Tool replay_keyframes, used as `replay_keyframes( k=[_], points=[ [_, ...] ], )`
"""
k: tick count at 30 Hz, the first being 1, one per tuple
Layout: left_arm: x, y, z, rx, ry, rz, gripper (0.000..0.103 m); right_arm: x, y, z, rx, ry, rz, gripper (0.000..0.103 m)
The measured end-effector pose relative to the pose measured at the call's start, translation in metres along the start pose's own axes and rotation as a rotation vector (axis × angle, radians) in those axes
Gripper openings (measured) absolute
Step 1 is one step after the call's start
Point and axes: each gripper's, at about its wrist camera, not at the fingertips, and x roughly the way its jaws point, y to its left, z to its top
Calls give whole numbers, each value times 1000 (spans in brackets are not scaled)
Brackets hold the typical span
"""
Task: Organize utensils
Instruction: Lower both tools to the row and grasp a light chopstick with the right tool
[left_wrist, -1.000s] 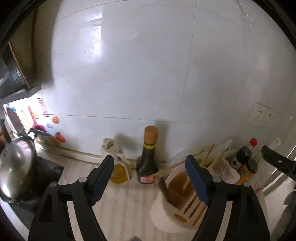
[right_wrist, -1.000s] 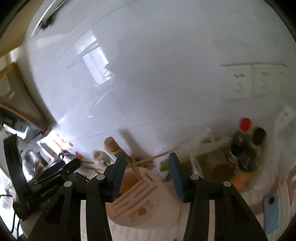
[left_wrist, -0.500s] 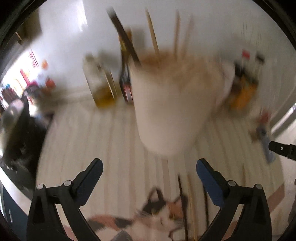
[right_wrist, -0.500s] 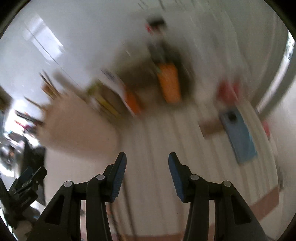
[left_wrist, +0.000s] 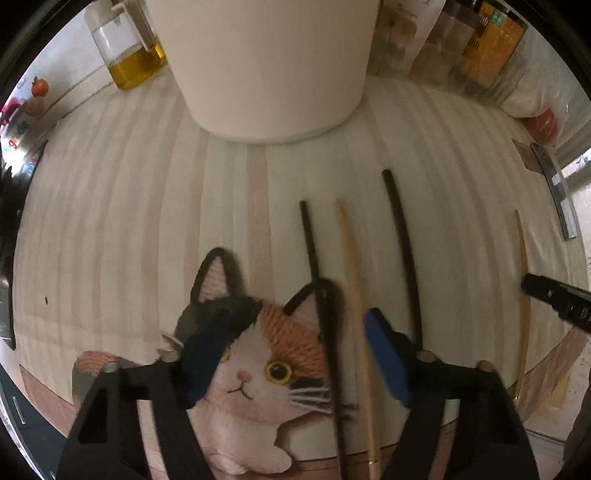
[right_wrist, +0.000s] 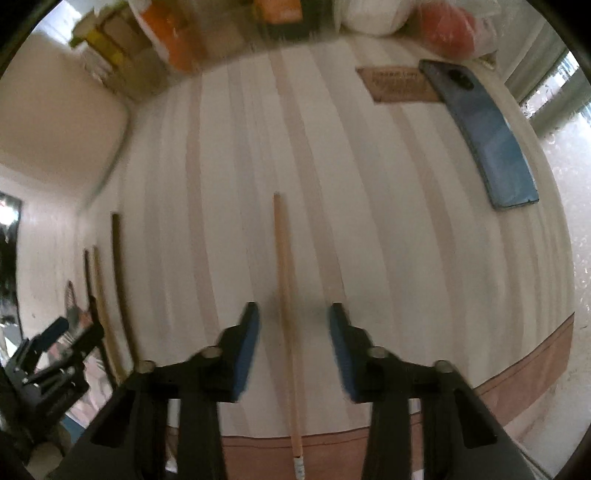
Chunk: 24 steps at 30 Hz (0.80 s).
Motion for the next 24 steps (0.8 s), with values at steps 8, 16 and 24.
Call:
replay_keyframes(
  k=[8, 16, 24],
  points=[
    [-2, -2, -5, -18, 4, 5, 11, 4, -2, -9, -27, 14, 34, 7],
    [-13, 44, -5, -127, 32, -110, 12, 9, 8, -9, -58, 36, 94, 7],
    [-13, 65, -19, -145, 49, -74, 32, 7, -3, -7, -51, 56, 128, 7]
  ],
)
